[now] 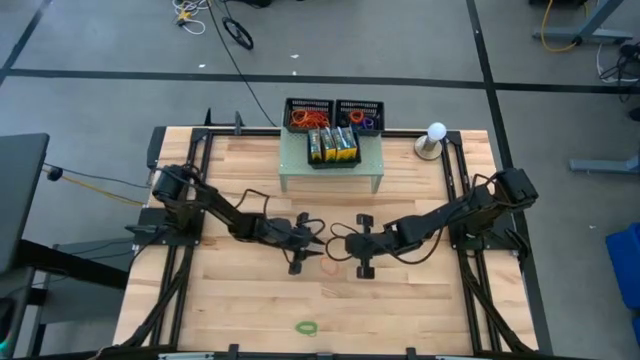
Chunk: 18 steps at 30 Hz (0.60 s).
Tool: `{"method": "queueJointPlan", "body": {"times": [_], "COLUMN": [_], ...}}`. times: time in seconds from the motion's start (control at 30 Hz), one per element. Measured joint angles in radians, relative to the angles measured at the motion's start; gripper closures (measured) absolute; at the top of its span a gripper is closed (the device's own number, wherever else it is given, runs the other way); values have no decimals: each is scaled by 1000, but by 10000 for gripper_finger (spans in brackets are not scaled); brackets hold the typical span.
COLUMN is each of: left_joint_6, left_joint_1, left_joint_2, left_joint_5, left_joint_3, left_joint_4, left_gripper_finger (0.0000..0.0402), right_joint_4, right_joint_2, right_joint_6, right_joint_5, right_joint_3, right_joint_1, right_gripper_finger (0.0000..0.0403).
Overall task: Pick & Place Office Desk Supplies
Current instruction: Put the yellow rubberband into the top left black bin
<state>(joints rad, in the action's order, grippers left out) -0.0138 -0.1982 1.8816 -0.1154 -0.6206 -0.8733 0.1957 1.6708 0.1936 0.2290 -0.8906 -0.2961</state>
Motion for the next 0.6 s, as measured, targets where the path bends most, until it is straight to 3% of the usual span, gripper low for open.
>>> {"method": "queueJointPlan", "body": {"times": [0.2, 0.33, 0.47, 0.6], "left_joint_6": [53, 73, 59, 54], "left_joint_1": [-15, -25, -30, -32], "left_joint_2": [60, 60, 59, 59], "left_joint_5": [-42, -56, -70, -122], "left_joint_3": [-67, -82, -93, -101], "left_joint_4": [0, 9, 23, 56], "left_gripper_finger": [175, 147, 169, 238], "right_joint_4": [-35, -65, -87, -97], "right_joint_2": [-2, -2, -2, -2], "right_joint_6": [8, 2, -10, -10], "right_joint_5": [26, 29, 29, 29], "right_joint_3": [0, 0, 0, 0], "right_joint_1": [-5, -5, -5, -5], "right_gripper_finger": [399, 401, 401, 401]}}
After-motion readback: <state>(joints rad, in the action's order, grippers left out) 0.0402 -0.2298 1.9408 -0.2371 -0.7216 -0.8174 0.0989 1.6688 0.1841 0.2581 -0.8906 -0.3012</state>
